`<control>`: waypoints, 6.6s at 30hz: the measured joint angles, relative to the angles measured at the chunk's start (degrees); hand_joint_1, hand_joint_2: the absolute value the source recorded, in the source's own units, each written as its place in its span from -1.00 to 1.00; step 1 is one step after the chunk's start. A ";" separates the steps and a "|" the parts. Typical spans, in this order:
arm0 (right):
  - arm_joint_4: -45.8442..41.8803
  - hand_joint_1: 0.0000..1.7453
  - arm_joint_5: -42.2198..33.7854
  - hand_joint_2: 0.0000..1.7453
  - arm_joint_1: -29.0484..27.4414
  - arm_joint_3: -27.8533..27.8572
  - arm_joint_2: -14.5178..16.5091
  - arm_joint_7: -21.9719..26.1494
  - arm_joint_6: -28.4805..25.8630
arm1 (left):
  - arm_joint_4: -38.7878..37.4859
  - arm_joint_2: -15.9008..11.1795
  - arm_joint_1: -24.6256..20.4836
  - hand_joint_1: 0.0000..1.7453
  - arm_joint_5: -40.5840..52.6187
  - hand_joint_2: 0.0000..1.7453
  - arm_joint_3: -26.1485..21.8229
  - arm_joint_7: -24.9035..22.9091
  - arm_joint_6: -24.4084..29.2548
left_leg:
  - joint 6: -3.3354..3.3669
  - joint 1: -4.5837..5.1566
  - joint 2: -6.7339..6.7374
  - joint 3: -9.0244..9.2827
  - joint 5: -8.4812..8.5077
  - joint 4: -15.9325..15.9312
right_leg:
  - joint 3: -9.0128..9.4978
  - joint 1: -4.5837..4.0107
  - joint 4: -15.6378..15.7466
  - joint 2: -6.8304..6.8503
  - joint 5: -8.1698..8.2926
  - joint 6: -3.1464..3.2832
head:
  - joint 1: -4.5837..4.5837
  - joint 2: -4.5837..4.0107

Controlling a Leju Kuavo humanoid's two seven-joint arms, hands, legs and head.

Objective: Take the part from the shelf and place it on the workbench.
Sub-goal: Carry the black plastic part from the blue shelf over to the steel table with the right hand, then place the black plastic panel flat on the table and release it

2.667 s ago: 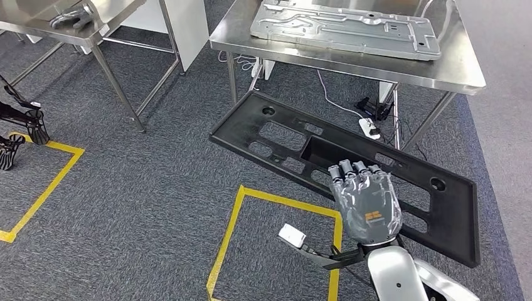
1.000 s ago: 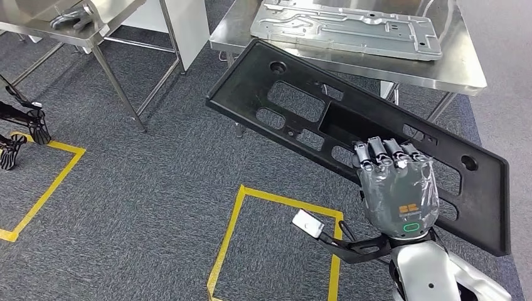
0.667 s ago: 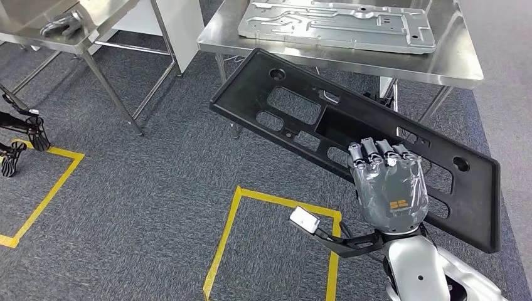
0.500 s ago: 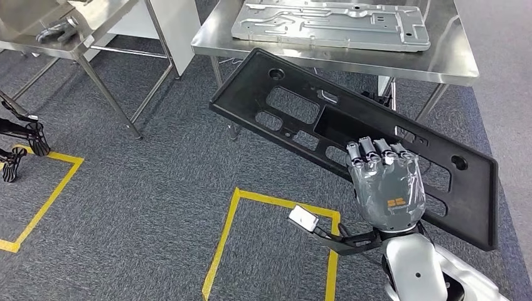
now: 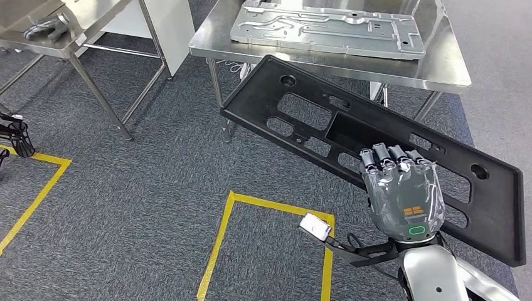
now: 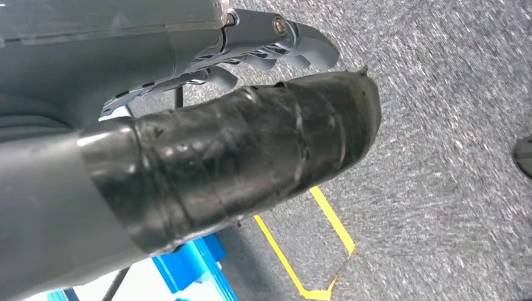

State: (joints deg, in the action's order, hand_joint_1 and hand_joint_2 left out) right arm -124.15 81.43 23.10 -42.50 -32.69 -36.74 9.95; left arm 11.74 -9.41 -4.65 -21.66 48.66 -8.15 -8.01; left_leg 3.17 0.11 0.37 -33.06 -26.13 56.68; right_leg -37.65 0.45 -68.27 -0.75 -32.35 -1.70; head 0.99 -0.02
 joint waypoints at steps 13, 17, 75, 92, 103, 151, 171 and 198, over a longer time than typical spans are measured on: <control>-2.08 1.00 -0.42 1.00 -0.24 0.22 -1.56 0.02 0.93 | 0.00 0.30 -0.14 -1.00 -0.56 -1.00 0.02 0.01 -0.56 | -2.96 -0.22 0.09 -0.17 -3.79 3.94 | 3.82 0.63 9.14 0.40 5.71 1.64 | -0.37 0.01; -2.44 1.00 -0.48 1.00 -0.42 0.29 -1.76 0.02 1.24 | 0.00 0.35 -0.09 -1.00 -0.51 -1.00 0.10 0.00 -0.64 | -3.70 -0.50 0.02 -7.46 -8.70 17.04 | 4.52 0.56 9.28 0.29 5.13 2.32 | -0.65 0.00; -1.84 1.00 -3.30 1.00 -2.48 2.22 -3.56 -0.09 3.92 | 0.00 0.68 -0.22 -1.00 -0.71 -1.00 1.88 -0.94 -2.45 | -2.51 0.18 -0.73 2.40 -4.52 5.34 | 3.62 0.04 9.59 0.50 6.78 2.00 | -1.25 0.00; 16.26 1.00 -8.24 1.00 8.97 4.18 -4.72 0.36 4.17 | 0.00 0.17 -0.43 -1.00 0.80 -1.00 3.93 0.44 -3.37 | -0.65 -0.25 -0.79 -1.88 1.25 1.49 | 4.31 0.29 2.21 0.42 1.13 -0.54 | -1.40 0.00; 25.79 1.00 -8.87 1.00 12.54 3.94 -6.00 0.09 1.85 | 0.01 0.21 -0.53 -1.00 0.30 -1.00 5.33 0.01 -2.80 | -1.97 0.01 -1.43 2.12 -3.20 1.67 | -0.18 -0.41 9.12 0.60 8.77 1.18 | -1.51 0.00; 28.05 1.00 0.59 1.00 9.91 -2.74 -4.45 11.86 -9.66 | 0.02 -1.47 -0.82 -1.00 -0.45 -1.00 7.17 0.09 -4.03 | -0.60 1.01 -0.77 -4.62 2.64 2.78 | 6.15 0.20 8.90 0.27 3.05 1.67 | -2.10 0.01; 26.30 1.00 0.95 1.00 7.44 -2.46 -4.75 10.73 -10.65 | 0.02 -1.43 -0.87 -1.00 -1.03 -1.00 7.61 0.11 -3.76 | -3.78 -0.46 -0.66 -1.93 -5.37 8.33 | 2.61 1.22 7.64 0.28 5.72 1.95 | -2.40 0.00; 22.82 1.00 3.24 1.00 4.49 -0.78 -4.62 11.03 -13.96 | 0.04 -1.17 -0.75 -1.00 -0.70 -1.00 8.51 1.01 -3.75 | -2.20 0.29 -0.80 4.20 -4.14 1.07 | 0.97 0.55 8.29 0.59 7.53 1.34 | -2.21 0.01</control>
State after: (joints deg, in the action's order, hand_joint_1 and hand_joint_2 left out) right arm -101.32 84.66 27.60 -43.28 -37.31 -25.70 -4.01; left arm 11.78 -10.59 -5.40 -22.36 57.17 -7.14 -11.76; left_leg 0.96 0.39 -0.44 -28.86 -30.27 57.76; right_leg -36.68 1.00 -59.98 -0.16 -24.83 -0.36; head -1.21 -0.02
